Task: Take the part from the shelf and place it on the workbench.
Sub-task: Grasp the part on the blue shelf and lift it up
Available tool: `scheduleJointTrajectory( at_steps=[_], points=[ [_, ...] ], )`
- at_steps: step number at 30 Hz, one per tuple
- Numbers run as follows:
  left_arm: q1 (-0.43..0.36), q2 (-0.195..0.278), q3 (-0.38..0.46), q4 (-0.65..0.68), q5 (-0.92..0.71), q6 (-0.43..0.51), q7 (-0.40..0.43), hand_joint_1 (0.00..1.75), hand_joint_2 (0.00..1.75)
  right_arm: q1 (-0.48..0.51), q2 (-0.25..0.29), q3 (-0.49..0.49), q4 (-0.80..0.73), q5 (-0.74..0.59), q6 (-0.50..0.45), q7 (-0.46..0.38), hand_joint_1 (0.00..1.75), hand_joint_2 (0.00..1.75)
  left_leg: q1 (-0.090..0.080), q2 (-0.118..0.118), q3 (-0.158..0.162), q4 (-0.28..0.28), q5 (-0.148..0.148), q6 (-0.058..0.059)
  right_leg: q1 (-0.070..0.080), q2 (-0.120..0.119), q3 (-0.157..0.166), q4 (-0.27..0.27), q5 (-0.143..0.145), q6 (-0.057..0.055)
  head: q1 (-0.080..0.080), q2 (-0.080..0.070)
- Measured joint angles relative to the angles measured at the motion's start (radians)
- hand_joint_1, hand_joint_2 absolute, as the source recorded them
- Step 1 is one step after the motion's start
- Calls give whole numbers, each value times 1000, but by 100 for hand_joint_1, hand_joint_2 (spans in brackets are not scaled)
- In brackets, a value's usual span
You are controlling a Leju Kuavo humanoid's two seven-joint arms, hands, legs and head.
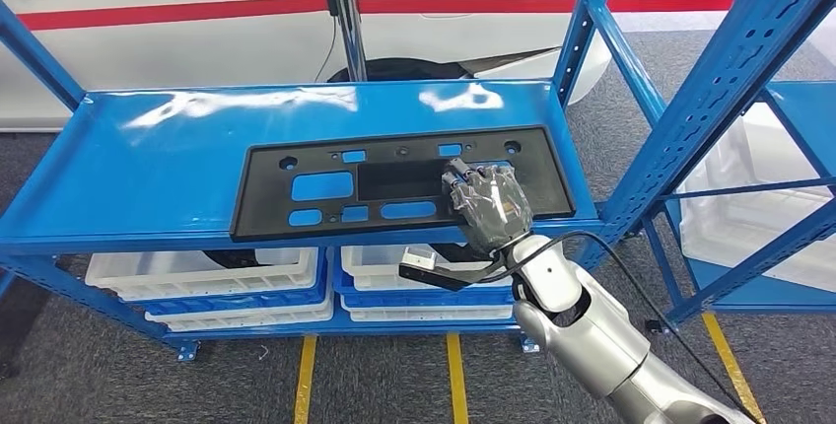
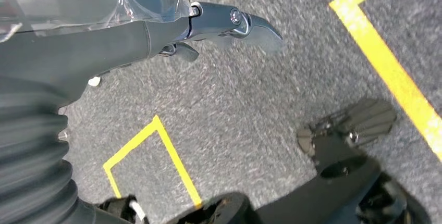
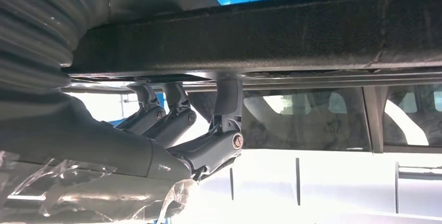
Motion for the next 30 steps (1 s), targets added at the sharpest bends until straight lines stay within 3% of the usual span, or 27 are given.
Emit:
scheduleJointTrajectory(
  at_steps=[1,2,3,6,8,11,13,15,16,17,18,19,21,23,25,27,28,30],
  points=[
    [0,0,0,0,-1,-1,2,0,175,3,-1,0,0,0,0,0,175,175,1,0,0,0,0,-1,-3,0,-31,61,-18,4,0,0],
    [0,0,0,0,-2,-2,3,0,175,5,-3,0,0,-1,0,0,175,175,3,1,-1,0,1,-2,-7,-1,-47,89,-15,9,0,0],
    [0,0,0,0,-4,-3,4,0,175,7,-5,0,0,-1,1,0,175,175,7,1,-1,0,2,-5,-11,-1,-42,73,8,14,0,0],
    [-1,-2,0,0,-7,-4,4,0,175,6,-7,0,0,-6,2,-1,175,175,19,0,-2,2,8,-25,-24,-4,59,-135,117,29,0,0],
    [-2,-3,1,0,-8,-4,4,0,175,2,-6,0,0,-9,3,-2,175,175,20,-1,-2,-2,16,-45,-23,1,92,-209,146,20,1,0],
    [-1,-4,1,0,-10,-4,4,0,175,-2,-5,0,0,-10,4,-3,175,175,25,0,-7,-15,29,-73,-18,6,78,-220,163,-14,1,0],
    [-1,-5,1,0,-10,-4,5,0,175,-4,-3,0,0,-11,4,-3,175,175,29,2,-39,52,-29,-79,-21,4,64,-226,181,-34,0,0],
    [-4,-5,2,0,-11,-3,5,0,175,-5,-2,0,0,-11,5,-3,175,175,27,3,-97,214,-134,-79,-17,0,48,-227,195,-44,0,0],
    [-7,-5,2,0,-12,-3,6,0,175,-4,-1,0,0,-12,6,-3,175,175,25,3,-119,288,-171,-79,-14,-2,40,-227,201,-44,0,0],
    [-9,-5,2,0,-14,-3,7,0,175,-4,-1,0,0,-12,6,-3,175,175,23,3,-124,331,-189,-78,-11,-4,32,-227,207,-44,0,0],
    [-10,-5,2,0,-16,-3,7,0,175,-3,-1,0,0,-12,6,-2,175,175,21,3,-108,328,-186,-76,-9,-4,26,-227,212,-42,0,0],
    [-10,-5,2,0,-17,-3,8,0,175,-3,-2,0,0,-12,5,-2,175,175,19,3,-69,281,-167,-73,-8,-4,21,-227,216,-40,1,0],
    [-10,-5,2,0,-20,-3,8,0,175,-4,-2,0,0,-13,5,-2,175,175,15,2,38,120,-121,-66,-7,-4,14,-227,222,-33,0,0],
    [-13,-5,2,0,-23,-3,8,0,175,-5,-3,0,0,-13,4,-2,175,175,9,-1,95,20,-100,-55,-5,-4,9,-227,231,-23,1,0],
    [-14,-5,2,0,-24,-3,8,0,175,-6,-4,0,0,-15,5,-2,175,175,3,-3,92,14,-97,-45,-6,-3,5,-227,240,-12,1,0],
    [-13,-5,2,0,-25,-4,8,0,175,-5,-6,0,0,-17,6,-2,175,175,2,-2,82,16,-89,-32,-9,-4,-8,-205,217,-4,1,0],
    [-14,-5,2,0,-26,-3,8,0,175,-5,-8,0,0,-18,6,-1,175,175,2,0,76,16,-83,-23,-10,-5,-25,-165,184,-2,1,0],
    [-15,-5,2,0,-27,-3,8,0,175,-3,-10,0,0,-18,6,-1,175,175,-3,2,63,16,-72,-7,-8,-6,-79,-21,92,-1,1,0]
  ],
)
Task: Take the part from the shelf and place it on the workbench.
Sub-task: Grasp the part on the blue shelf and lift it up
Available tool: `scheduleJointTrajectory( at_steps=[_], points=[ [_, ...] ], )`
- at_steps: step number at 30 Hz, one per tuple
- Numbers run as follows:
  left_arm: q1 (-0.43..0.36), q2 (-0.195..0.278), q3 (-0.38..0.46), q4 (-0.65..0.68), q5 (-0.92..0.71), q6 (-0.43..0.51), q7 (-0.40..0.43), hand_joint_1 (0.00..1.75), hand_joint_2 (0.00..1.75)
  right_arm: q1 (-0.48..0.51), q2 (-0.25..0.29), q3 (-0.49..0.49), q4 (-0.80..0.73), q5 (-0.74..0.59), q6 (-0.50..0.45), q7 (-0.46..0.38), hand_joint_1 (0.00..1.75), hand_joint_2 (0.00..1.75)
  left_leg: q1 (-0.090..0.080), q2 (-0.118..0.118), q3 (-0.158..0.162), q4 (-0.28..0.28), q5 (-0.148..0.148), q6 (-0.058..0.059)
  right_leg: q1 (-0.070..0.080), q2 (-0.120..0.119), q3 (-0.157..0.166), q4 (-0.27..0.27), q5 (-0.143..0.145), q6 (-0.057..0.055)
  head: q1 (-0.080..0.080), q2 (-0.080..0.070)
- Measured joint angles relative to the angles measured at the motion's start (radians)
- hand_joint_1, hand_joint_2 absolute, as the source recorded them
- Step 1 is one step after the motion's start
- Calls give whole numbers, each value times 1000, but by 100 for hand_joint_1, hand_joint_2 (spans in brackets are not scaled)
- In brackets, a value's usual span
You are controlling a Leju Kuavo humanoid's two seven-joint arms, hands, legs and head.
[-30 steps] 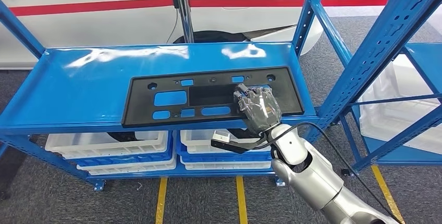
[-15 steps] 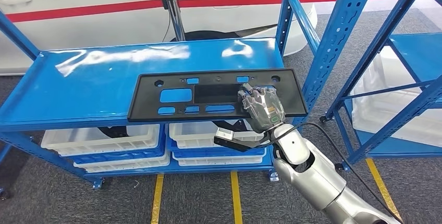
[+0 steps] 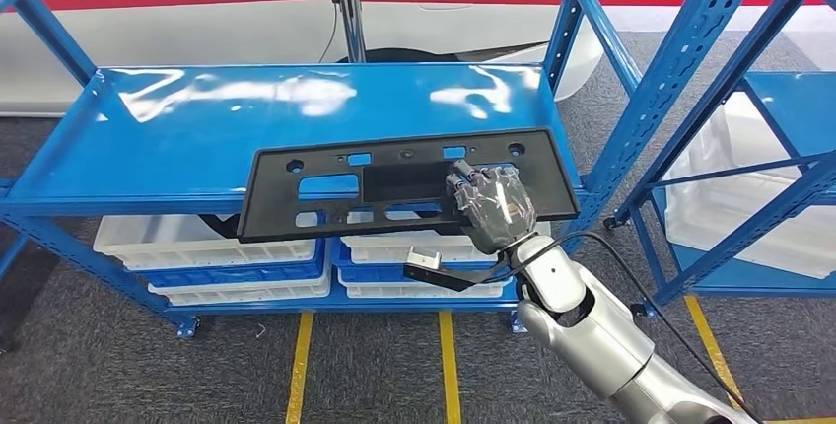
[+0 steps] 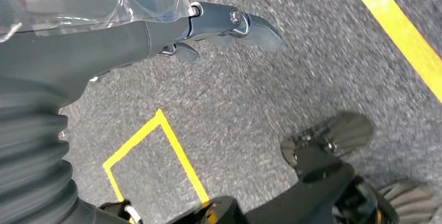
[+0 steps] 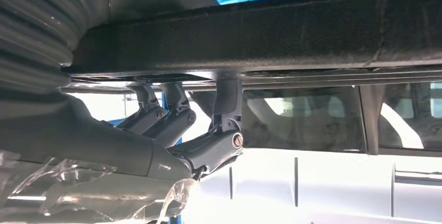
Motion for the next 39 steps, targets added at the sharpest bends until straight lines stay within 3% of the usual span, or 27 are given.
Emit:
scheduleJointTrajectory(
  at_steps=[1,2,3,4,7,8,11,13,16,17,18,19,20,22,23,24,26,27,29,31,32,33,34,35,37,39],
  points=[
    [0,0,0,0,0,0,0,0,175,2,-1,0,0,0,0,0,175,175,-4,1,-7,0,5,6,2,0,-26,78,-37,-1,0,0],
    [1,0,0,0,0,0,0,0,175,4,-2,0,0,-1,0,0,175,175,-9,1,-14,0,11,11,4,0,-39,128,-55,-4,0,0],
    [2,0,0,0,0,0,0,0,175,5,-4,0,0,-1,0,1,175,175,-13,2,-20,1,16,14,7,0,-32,138,-54,-9,0,0],
    [3,0,0,0,0,-1,0,0,175,5,-4,0,0,-1,0,1,175,175,-17,1,-26,1,21,16,11,0,-3,103,-35,-17,0,0],
    [1,-3,0,0,-3,0,0,0,175,2,-4,0,0,-1,0,1,175,175,-26,1,-36,1,36,13,31,0,142,-129,36,-55,0,0],
    [0,-4,0,0,-4,0,0,0,175,0,-4,0,-1,-1,1,1,175,175,-27,2,-39,1,41,8,37,-2,170,-178,47,-63,0,0],
    [-1,-6,0,0,-7,0,0,0,175,-4,-4,-1,-4,-1,2,2,175,175,-25,3,-48,0,55,-9,38,-5,176,-209,66,-67,0,0],
    [0,-7,0,0,-8,0,0,0,175,-7,-2,-1,-6,-1,4,3,175,175,-25,2,-69,34,19,-22,31,-8,163,-218,87,-70,-1,0],
    [0,-8,1,0,-11,2,2,0,175,-9,0,-1,-7,-2,5,5,175,175,-13,3,-138,231,-124,-41,33,-11,131,-219,112,-73,-2,0],
    [0,-8,1,0,-12,2,2,0,175,-9,-1,-1,-7,-2,6,5,175,175,-12,3,-154,297,-154,-44,35,-12,119,-218,120,-72,-2,0],
    [0,-8,1,0,-13,3,2,0,175,-9,-1,-1,-8,-2,6,5,175,175,-12,3,-156,333,-158,-45,35,-12,108,-216,128,-71,-2,0],
    [0,-8,1,0,-14,3,2,0,175,-9,-1,-1,-8,-2,7,5,175,175,-12,3,-139,329,-141,-44,36,-12,96,-215,136,-70,-2,0],
    [0,-8,1,0,-16,3,2,0,175,-9,-1,-1,-8,-2,7,5,175,175,-13,2,-102,283,-110,-41,36,-11,87,-214,143,-69,-2,0],
    [-2,-7,1,0,-18,3,3,0,175,-9,-1,-1,-8,-3,7,6,175,175,-18,2,8,118,-61,-27,37,-11,75,-212,156,-65,-2,0],
    [-4,-7,1,0,-19,3,3,0,175,-10,-2,-2,-8,-4,7,7,175,175,-21,2,52,44,-54,-19,37,-11,71,-212,162,-62,-2,0],
    [-5,-7,1,0,-19,3,4,0,175,-10,-2,-3,-9,-6,6,9,175,175,-25,2,78,-2,-54,-12,36,-11,67,-212,169,-58,-2,0],
    [-5,-8,1,0,-20,2,8,0,175,-10,-2,-4,-9,-9,6,11,175,175,-26,3,82,-30,-50,0,36,-10,57,-211,182,-49,-2,0],
    [-5,-8,1,0,-20,1,10,0,175,-9,-4,-5,-9,-11,6,12,175,175,-24,4,75,-30,-41,6,35,-8,50,-204,174,-43,-2,0],
    [-4,-9,1,0,-21,-1,13,0,175,-7,-7,-6,-9,-12,6,12,175,175,-17,7,57,-33,-21,19,33,-3,19,-130,104,-31,-2,0],
    [-3,-8,1,0,-23,-1,13,0,175,-2,-11,-6,-9,-13,7,13,175,175,-16,8,35,-30,-4,24,24,-2,-26,18,1,-19,-1,0],
    [-3,-8,1,0,-24,-2,13,0,175,2,-13,-6,-9,-14,7,14,175,175,-15,8,23,-29,5,23,20,-3,-42,86,-27,-15,-1,0],
    [-3,-8,1,0,-25,-3,13,0,175,5,-15,-6,-9,-16,8,15,175,175,-14,8,10,-26,13,22,17,-3,-46,129,-32,-11,-1,0],
    [-2,-8,1,0,-26,-3,13,0,175,7,-16,-6,-9,-19,8,15,175,175,-12,8,-3,-22,21,18,13,-3,-32,133,-12,-7,-1,0],
    [-2,-8,1,0,-28,-4,13,0,175,8,-18,-6,-9,-21,9,16,175,175,-9,8,-16,-18,27,14,9,-3,2,99,19,-4,-1,0],
    [-2,-8,1,0,-31,-5,13,0,175,8,-19,-7,-9,-23,11,17,175,175,-5,8,-35,-9,39,3,6,-2,109,-47,60,-2,-1,0],
    [-2,-8,1,0,-33,-6,13,0,175,7,-18,-8,-10,-24,12,17,175,175,-5,8,-44,-7,53,-10,9,-1,188,-173,53,-8,-1,0]
  ],
)
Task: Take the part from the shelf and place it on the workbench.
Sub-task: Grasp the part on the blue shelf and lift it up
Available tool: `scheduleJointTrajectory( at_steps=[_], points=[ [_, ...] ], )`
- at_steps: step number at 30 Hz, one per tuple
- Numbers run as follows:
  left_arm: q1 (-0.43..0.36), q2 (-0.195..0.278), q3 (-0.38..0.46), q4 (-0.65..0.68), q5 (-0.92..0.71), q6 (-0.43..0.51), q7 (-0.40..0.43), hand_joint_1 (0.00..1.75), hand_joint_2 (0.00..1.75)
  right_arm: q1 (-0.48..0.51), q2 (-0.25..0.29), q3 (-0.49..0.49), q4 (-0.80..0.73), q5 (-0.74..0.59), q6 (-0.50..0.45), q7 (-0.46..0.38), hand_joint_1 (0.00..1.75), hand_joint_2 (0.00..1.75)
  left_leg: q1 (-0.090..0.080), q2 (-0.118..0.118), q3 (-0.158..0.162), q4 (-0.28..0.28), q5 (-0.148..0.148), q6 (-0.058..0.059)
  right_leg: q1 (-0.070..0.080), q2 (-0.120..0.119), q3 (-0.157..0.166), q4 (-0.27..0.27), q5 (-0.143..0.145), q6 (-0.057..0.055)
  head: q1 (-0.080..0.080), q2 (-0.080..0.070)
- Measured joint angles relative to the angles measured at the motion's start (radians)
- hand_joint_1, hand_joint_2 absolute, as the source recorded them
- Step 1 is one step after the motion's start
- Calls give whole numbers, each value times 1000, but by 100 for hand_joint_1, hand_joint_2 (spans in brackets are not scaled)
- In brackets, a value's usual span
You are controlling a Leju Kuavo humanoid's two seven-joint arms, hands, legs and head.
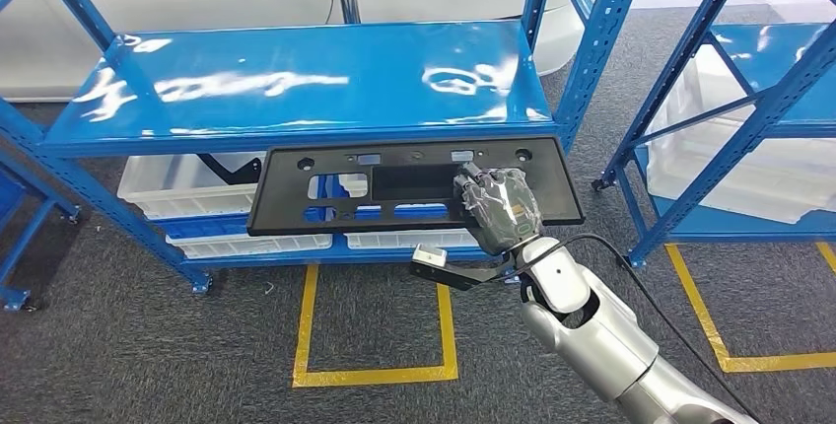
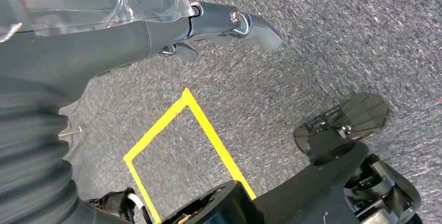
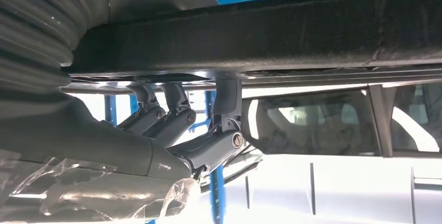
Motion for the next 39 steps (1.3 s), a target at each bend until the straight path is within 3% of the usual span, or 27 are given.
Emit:
scheduleJointTrajectory(
  at_steps=[1,3,5,7,8,9,10,11,13,15,16,18,19,20,22,23,24,25,26,28,30,31,37,39],
  points=[
    [0,0,0,0,-1,0,0,0,175,0,0,0,-1,0,1,0,175,175,0,0,-3,-1,8,-6,4,1,13,-27,-7,-5,0,0],
    [1,1,0,0,-2,-1,1,0,175,0,0,-1,-3,-1,2,0,175,175,2,0,-11,-1,16,-18,2,-1,4,-34,1,-18,0,0],
    [4,3,0,0,-3,-2,2,0,175,0,0,-1,-4,-4,4,1,175,175,5,0,-38,58,-42,-29,-2,-5,-14,-36,20,-35,0,0],
    [4,4,0,0,-3,-3,3,0,175,0,0,-1,-6,-6,5,2,175,175,8,-1,-90,206,-148,-39,-2,-6,-39,-36,41,-45,0,0],
    [3,4,0,0,-3,-3,3,0,175,1,0,-1,-6,-7,6,3,175,175,8,0,-112,283,-183,-43,-1,-7,-52,-35,51,-46,0,0],
    [2,4,0,0,-4,-3,3,0,175,2,0,-1,-6,-7,7,3,175,175,8,0,-121,337,-196,-45,-1,-7,-66,-34,60,-45,0,0],
    [2,4,0,0,-4,-3,3,0,175,3,0,-1,-6,-7,9,3,175,175,8,0,-112,352,-185,-46,0,-6,-78,-32,69,-44,0,0],
    [2,4,0,0,-4,-3,4,0,175,3,0,-1,-6,-7,10,3,175,175,8,0,-83,326,-157,-46,0,-6,-89,-31,78,-42,0,0],
    [1,4,0,0,-6,-4,4,0,175,3,0,-1,-7,-6,13,3,175,175,7,-1,23,177,-108,-39,1,-4,-106,-30,94,-35,0,0],
    [-2,4,0,0,-7,-4,4,0,175,1,0,-3,-9,-6,14,3,175,175,3,-2,113,30,-103,-28,4,-4,-117,-30,110,-25,0,0],
    [-3,4,0,0,-7,-4,4,0,175,0,0,-4,-11,-5,14,3,175,175,0,-3,129,-1,-107,-23,5,-4,-122,-30,119,-20,0,0],
    [-2,4,0,0,-8,-4,5,0,175,0,-1,-4,-13,-3,18,3,175,175,-1,-3,115,-7,-99,-9,4,-4,-133,-27,128,-10,0,0],
    [-1,4,0,0,-9,-5,5,0,175,1,-2,-5,-14,-2,21,3,175,175,-1,-2,104,-5,-90,1,2,-4,-144,-12,109,-4,0,0],
    [0,4,0,0,-10,-5,6,0,175,2,-4,-5,-14,-1,22,2,175,175,0,-1,93,-5,-80,10,1,-3,-160,23,73,0,0,0],
    [0,5,0,0,-13,-5,7,0,175,4,-7,-6,-14,0,23,1,175,175,-1,0,68,-4,-57,23,-2,-3,-206,160,-36,6,0,0],
    [0,5,0,0,-14,-5,7,0,175,6,-8,-6,-14,0,23,1,175,175,-3,0,55,-4,-47,25,-2,-3,-227,237,-77,8,0,0],
    [1,5,0,0,-15,-5,7,0,175,7,-9,-6,-14,1,23,1,175,175,-4,0,42,-3,-36,26,-2,-3,-238,298,-95,10,0,0],
    [1,5,0,0,-16,-5,7,0,175,9,-10,-6,-14,1,24,1,175,175,-5,0,28,-2,-26,25,-2,-3,-233,324,-87,10,0,0],
    [1,5,0,0,-17,-6,7,0,175,10,-10,-6,-15,1,24,1,175,175,-5,0,15,0,-17,23,-2,-3,-211,314,-61,9,0,0],
    [2,5,0,0,-18,-6,7,0,175,10,-11,-6,-15,2,24,1,175,175,-5,-1,-8,5,1,17,-1,-3,-107,187,-11,2,0,0],
    [1,5,0,0,-20,-6,7,0,175,8,-10,-8,-18,2,23,1,175,175,-7,-1,-19,7,17,7,3,-3,1,29,-14,-7,0,0],
    [1,5,0,0,-20,-6,7,0,175,7,-9,-9,-19,3,23,1,175,175,-8,-1,-21,6,22,3,5,-3,30,-16,-25,-9,0,0],
    [1,5,0,0,-21,-6,7,0,175,6,-9,-9,-20,3,23,1,175,175,-8,0,-21,3,30,-3,8,-3,36,-34,-30,-12,0,0],
    [1,6,0,1,-21,-6,7,0,175,6,-9,-9,-22,3,23,1,175,175,-8,-1,-27,1,41,-10,7,-5,25,-31,-18,-21,0,0]
  ],
)
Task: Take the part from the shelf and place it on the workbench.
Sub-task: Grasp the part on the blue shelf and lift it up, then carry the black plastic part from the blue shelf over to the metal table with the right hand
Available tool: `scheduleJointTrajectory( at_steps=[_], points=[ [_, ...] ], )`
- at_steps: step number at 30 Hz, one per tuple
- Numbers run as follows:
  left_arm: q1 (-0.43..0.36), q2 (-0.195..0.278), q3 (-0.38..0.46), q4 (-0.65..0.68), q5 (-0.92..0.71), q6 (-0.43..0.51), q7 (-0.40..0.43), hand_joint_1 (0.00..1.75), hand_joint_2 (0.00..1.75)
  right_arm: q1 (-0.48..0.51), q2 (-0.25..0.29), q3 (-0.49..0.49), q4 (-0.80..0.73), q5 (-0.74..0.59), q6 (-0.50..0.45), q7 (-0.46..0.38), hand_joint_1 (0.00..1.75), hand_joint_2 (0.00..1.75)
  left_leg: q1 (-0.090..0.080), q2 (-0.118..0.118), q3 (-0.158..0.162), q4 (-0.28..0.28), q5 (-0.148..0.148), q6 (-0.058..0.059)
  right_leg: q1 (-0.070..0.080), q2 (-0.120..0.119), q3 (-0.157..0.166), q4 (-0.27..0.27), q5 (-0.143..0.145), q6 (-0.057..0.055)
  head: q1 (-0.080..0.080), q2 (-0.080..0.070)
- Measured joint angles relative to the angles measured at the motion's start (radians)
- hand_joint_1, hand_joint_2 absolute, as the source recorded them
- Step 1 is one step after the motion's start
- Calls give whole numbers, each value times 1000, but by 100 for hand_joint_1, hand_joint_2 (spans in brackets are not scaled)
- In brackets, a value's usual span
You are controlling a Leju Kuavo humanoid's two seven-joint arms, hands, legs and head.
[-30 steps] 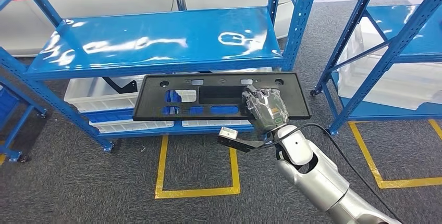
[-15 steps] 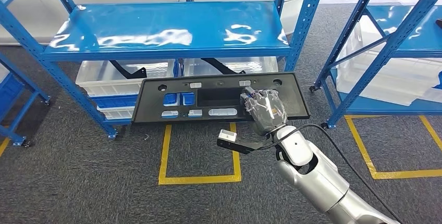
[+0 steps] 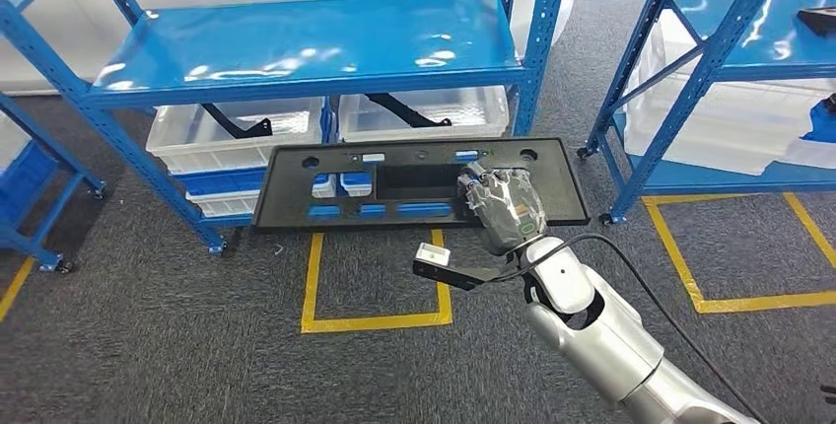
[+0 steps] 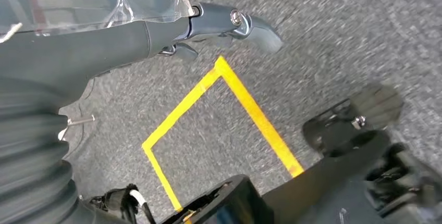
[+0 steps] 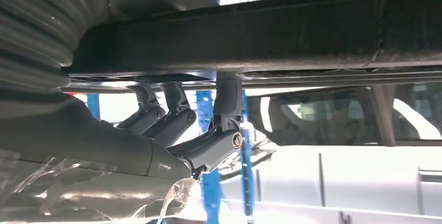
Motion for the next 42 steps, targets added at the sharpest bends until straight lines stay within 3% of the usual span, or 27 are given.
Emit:
scheduleJointTrajectory(
  at_steps=[1,3,4,5,6,8,9,10,12,15,16,19,23,26,28,29,32,33,34,35,38,40,42],
  points=[
    [0,1,0,0,0,0,0,0,175,0,0,0,-1,0,0,0,175,175,1,0,-7,5,-5,-5,-2,-1,-9,1,9,-6,0,0],
    [0,2,1,1,0,0,-3,0,175,0,0,0,-1,3,0,0,175,175,6,-1,-62,183,-102,-22,-4,-3,-58,1,50,-21,0,0],
    [0,2,1,1,0,0,-4,0,175,1,1,0,-1,6,0,0,175,175,9,-1,-71,259,-133,-27,-2,-3,-84,2,70,-25,0,0],
    [0,2,1,1,1,0,-6,0,175,2,1,0,-1,8,0,0,175,175,10,-1,-60,305,-150,-29,-1,-2,-109,2,90,-27,0,0],
    [0,3,1,1,0,0,-6,0,175,2,1,0,-2,9,0,0,175,175,9,-1,-8,244,-121,-24,0,-1,-121,2,101,-24,0,0],
    [-1,3,1,1,0,0,-6,0,175,1,1,-1,-2,11,0,0,175,175,3,-1,101,77,-122,-9,3,0,-131,4,113,-17,0,0],
    [-2,4,1,1,0,0,-6,0,175,0,1,-1,-2,12,-1,1,175,175,0,-1,133,21,-133,-3,4,-1,-136,4,119,-12,0,0],
    [-3,4,1,1,0,0,-6,0,175,-1,0,-2,-2,13,-1,1,175,175,-3,-1,145,-6,-142,1,4,-2,-139,5,125,-6,0,0],
    [-1,3,1,1,-1,0,-6,0,175,-1,0,-2,-2,16,-1,2,175,175,-3,-1,138,-16,-142,6,5,-2,-147,5,128,2,0,0],
    [2,3,1,1,-2,0,-6,0,175,1,-2,-2,-2,22,-1,4,175,175,-5,-2,125,-15,-136,5,7,0,-155,3,108,-13,2,0],
    [3,3,1,1,-2,0,-6,0,175,2,-2,-2,-2,24,-1,6,175,175,-5,-3,122,-14,-131,10,6,0,-156,0,119,-16,2,0],
    [7,3,1,1,-3,0,-6,0,175,4,-3,-2,-2,30,-2,10,175,175,-11,-3,116,-8,-126,17,1,1,-159,-7,157,0,2,0],
    [10,3,1,1,-4,0,-5,0,175,5,-3,-2,-2,31,-2,11,175,175,-11,-3,114,-6,-125,18,0,1,-161,-7,160,4,2,0],
    [12,4,1,1,-4,0,-4,0,175,4,-1,-3,-3,32,-2,11,175,175,-13,-4,112,-6,-123,29,-6,-1,-159,-12,164,15,2,0],
    [12,3,1,1,-5,0,-4,0,175,3,0,-5,-5,32,-2,11,175,175,-5,-5,118,-17,-115,37,-6,-1,-167,8,147,21,2,0],
    [13,3,1,1,-6,0,-4,0,175,3,0,-6,-7,32,-2,12,175,175,0,-6,121,-22,-110,40,-5,0,-183,47,121,23,2,0],
    [15,3,1,1,-7,0,-4,0,175,9,-2,-8,-10,32,-2,12,175,175,9,-14,123,-24,-109,40,-11,1,-279,272,12,32,2,0],
    [16,3,1,1,-7,0,-4,0,175,13,-3,-8,-10,32,-2,12,175,175,12,-19,124,-24,-109,38,-15,1,-300,320,-2,36,2,0],
    [17,3,1,1,-7,0,-4,0,175,17,-4,-8,-10,32,-2,12,175,175,17,-26,125,-23,-110,34,-19,1,-299,325,4,40,2,0],
    [17,3,1,1,-8,0,-4,0,175,20,-6,-8,-10,32,-2,12,175,175,23,-34,127,-23,-112,28,-23,3,-275,283,27,44,2,0],
    [16,2,1,1,-12,0,-3,0,175,19,-8,-9,-10,32,-1,14,175,175,37,-60,134,-24,-119,-1,-37,42,-140,55,101,54,3,0],
    [15,2,1,1,-17,0,-3,0,175,17,-8,-11,-11,32,-1,15,175,175,42,-75,136,-31,-119,-23,-33,59,-102,-5,105,47,3,0],
    [16,2,1,1,-20,0,-3,0,175,16,-8,-13,-13,33,0,19,175,175,48,-85,136,-42,-115,-41,-28,41,-99,-12,107,29,3,0]
  ],
)
